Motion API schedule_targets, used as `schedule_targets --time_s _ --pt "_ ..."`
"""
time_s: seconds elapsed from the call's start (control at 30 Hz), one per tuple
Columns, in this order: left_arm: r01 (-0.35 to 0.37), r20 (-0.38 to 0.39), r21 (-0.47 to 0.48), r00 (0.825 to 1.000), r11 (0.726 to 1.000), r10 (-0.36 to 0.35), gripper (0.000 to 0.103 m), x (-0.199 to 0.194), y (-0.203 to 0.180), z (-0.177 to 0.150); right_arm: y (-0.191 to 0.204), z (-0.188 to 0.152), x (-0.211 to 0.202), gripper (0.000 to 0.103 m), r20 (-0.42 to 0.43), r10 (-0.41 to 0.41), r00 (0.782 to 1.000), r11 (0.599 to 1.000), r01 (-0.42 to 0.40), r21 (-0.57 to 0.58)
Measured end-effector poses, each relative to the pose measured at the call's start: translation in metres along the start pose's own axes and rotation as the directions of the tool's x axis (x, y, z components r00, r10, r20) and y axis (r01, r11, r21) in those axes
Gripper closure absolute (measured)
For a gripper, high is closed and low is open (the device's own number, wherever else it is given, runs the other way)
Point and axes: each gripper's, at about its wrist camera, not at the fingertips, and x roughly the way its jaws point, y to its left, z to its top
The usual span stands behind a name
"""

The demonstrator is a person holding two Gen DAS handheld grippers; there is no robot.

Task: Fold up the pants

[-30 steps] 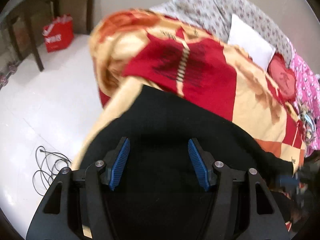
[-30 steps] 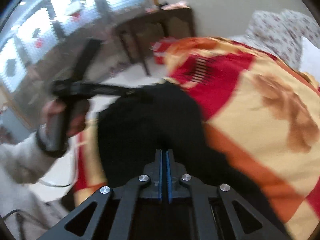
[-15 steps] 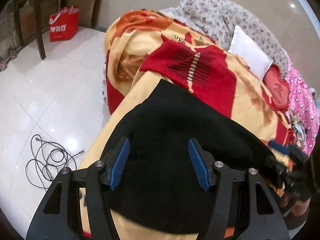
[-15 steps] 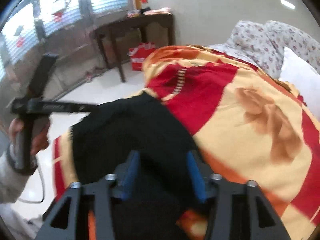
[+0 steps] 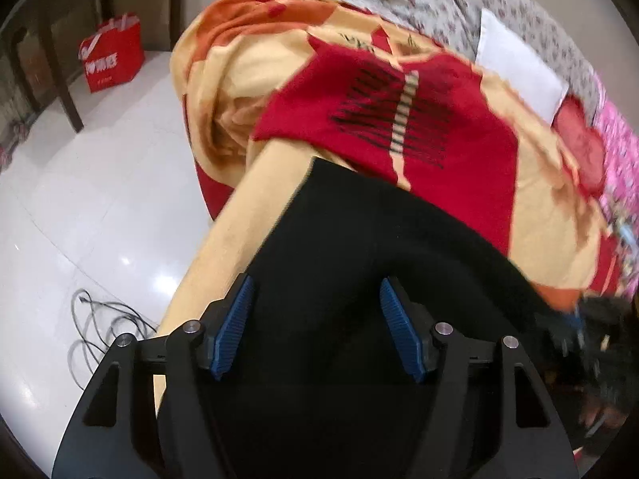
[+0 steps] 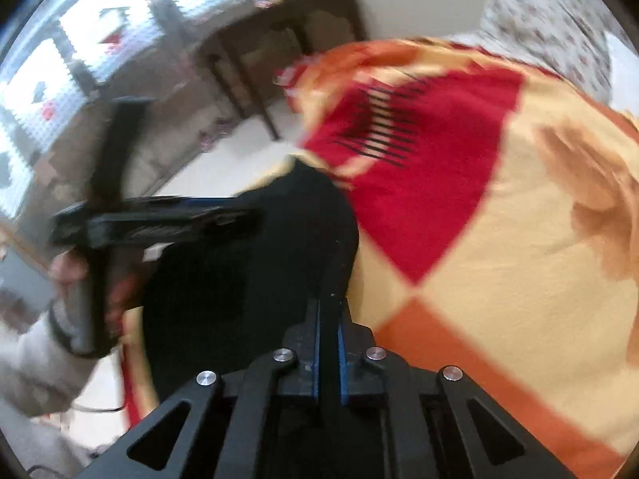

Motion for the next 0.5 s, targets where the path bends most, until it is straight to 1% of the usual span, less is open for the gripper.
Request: schedule_targets --time_s 0.03,0.1,0.17,0.23,0.3,0.37,0.4,0.43,0.47,0.5 --pt "0.012 0.033 -0.028 0.999 1.000 -0.011 0.037 -0.013 0.007 -0.002 0.021 -0.004 -0.014 0.097 0.022 0.013 1.000 0.999 -0.012 -0.046" --pt "0.032 0.108 -0.063 0.994 0.998 -0.025 0.037 -0.044 0.023 -0.010 0.053 -0.017 -0.032 0.097 0.047 0.015 0.999 0.994 -0.010 -0.107" --pt "0.044 0.176 -0.108 0.984 0.993 -0.024 0.037 -0.076 0.043 -0.023 0.082 -0.036 -0.041 0.097 0.052 0.006 0.999 0.992 0.001 -0.130" --pt "0.065 0.204 -0.143 0.978 0.988 -0.035 0.037 -0.097 0.059 -0.036 0.104 -0.062 -0.038 0.097 0.059 -0.003 0.998 0.989 0.011 -0.144" --pt "0.078 0.223 -0.182 0.974 0.980 -0.037 0.037 -0.112 0.073 -0.052 0.121 -0.084 -0.021 0.097 0.050 -0.043 0.998 0.984 0.051 -0.173" --pt "0.067 0.226 -0.196 0.974 0.978 -0.021 0.037 -0.121 0.081 -0.065 0.128 -0.104 0.002 0.093 0.017 -0.072 0.997 0.986 0.073 -0.152" --pt "0.061 0.229 -0.199 0.973 0.978 -0.014 0.037 -0.125 0.083 -0.072 0.127 -0.110 0.008 0.093 0.006 -0.075 0.997 0.988 0.075 -0.134" --pt "0.058 0.231 -0.199 0.973 0.978 -0.011 0.037 -0.128 0.082 -0.077 0.122 -0.112 0.009 0.093 0.016 -0.073 0.997 0.991 0.074 -0.108" --pt "0.058 0.230 -0.198 0.973 0.979 -0.011 0.037 -0.130 0.081 -0.081 0.121 -0.115 0.002 0.091 0.040 -0.058 0.998 0.995 0.060 -0.074" --pt "0.066 0.229 -0.196 0.973 0.978 -0.019 0.037 -0.132 0.080 -0.085 0.116 -0.117 -0.008 0.090 0.061 -0.020 0.998 0.999 0.022 -0.024"
